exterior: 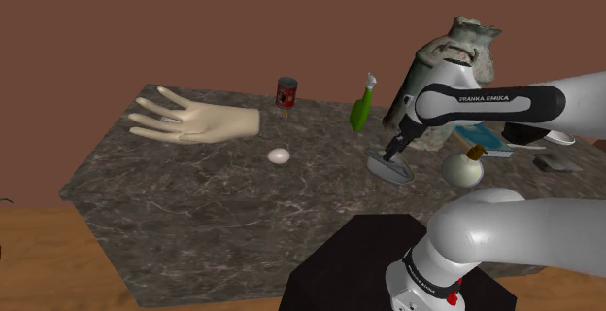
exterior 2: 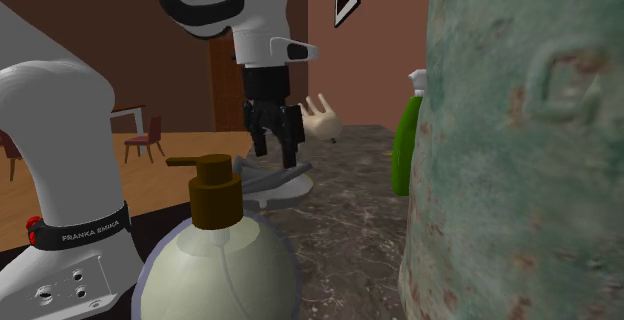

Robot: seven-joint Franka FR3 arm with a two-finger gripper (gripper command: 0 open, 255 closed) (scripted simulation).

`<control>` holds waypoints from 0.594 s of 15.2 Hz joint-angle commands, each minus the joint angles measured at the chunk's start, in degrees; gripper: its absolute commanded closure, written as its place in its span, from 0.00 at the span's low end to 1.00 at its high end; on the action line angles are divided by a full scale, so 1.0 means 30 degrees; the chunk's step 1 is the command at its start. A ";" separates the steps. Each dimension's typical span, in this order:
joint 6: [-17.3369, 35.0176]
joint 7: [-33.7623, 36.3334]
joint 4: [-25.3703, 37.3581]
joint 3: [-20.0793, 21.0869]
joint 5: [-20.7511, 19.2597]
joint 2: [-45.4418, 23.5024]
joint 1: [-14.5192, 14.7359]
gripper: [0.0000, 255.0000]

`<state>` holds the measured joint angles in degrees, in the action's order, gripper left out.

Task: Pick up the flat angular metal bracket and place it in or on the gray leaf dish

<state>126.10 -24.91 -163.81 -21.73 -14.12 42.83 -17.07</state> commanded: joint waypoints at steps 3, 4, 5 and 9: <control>-0.2090 -0.0037 0.1071 0.0379 0.0280 0.0975 0.0002 0.00; -0.2090 -0.0038 0.1071 0.0380 0.0281 0.0974 0.0001 0.00; -0.2091 -0.0038 0.1071 0.0380 0.0281 0.0977 0.0001 0.00; -0.2090 -0.0038 0.1071 0.0380 0.0281 0.0975 0.0001 0.00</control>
<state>119.86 -25.03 -160.62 -20.60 -13.29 45.75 -17.08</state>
